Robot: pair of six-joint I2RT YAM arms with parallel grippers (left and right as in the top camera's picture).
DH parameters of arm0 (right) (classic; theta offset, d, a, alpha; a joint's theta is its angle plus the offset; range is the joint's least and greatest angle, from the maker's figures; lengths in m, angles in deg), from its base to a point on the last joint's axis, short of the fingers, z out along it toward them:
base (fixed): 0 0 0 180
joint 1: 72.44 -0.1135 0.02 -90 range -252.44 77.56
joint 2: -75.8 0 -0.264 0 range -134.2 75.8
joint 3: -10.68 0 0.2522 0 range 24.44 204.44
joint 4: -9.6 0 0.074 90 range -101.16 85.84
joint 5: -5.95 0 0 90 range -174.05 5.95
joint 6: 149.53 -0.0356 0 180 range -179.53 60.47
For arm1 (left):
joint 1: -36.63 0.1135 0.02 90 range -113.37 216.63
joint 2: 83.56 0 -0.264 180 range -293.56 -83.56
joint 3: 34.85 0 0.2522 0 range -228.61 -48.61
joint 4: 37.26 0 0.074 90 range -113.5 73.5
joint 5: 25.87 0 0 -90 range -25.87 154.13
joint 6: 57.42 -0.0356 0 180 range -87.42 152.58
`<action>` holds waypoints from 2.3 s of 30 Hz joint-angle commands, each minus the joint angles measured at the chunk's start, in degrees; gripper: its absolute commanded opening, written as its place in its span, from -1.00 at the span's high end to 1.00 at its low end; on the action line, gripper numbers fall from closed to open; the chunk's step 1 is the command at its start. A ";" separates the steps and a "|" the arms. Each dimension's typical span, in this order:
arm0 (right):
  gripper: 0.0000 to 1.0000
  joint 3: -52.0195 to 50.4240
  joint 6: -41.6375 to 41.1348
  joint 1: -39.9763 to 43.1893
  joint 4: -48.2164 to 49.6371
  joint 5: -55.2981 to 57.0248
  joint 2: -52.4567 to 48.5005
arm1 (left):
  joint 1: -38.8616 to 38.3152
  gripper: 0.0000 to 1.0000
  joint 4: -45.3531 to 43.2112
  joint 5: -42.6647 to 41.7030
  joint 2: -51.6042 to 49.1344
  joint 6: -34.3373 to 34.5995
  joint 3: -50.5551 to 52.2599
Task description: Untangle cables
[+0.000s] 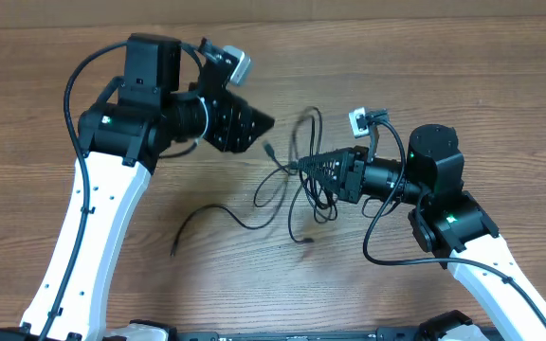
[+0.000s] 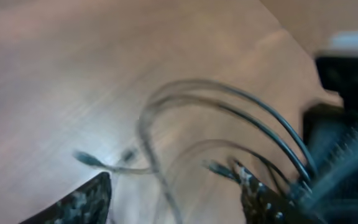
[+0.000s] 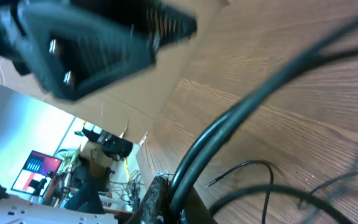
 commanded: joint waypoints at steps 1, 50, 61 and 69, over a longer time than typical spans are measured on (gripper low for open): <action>0.92 -0.09 -1.77 -0.33 0.72 2.95 0.00 | -0.07 -0.27 3.37 -6.47 0.22 -1.44 -0.74; 0.92 -0.09 -19.41 -0.33 13.49 8.11 0.00 | -12.35 0.92 12.35 -0.26 -0.74 -5.55 -0.52; 0.92 -0.09 -19.39 -0.33 9.62 5.79 0.00 | 1.75 0.91 4.79 5.73 -0.72 -4.61 -7.93; 0.92 -0.09 -19.37 -0.33 9.64 5.60 0.00 | 7.13 -0.37 1.25 5.05 -1.81 5.09 -8.15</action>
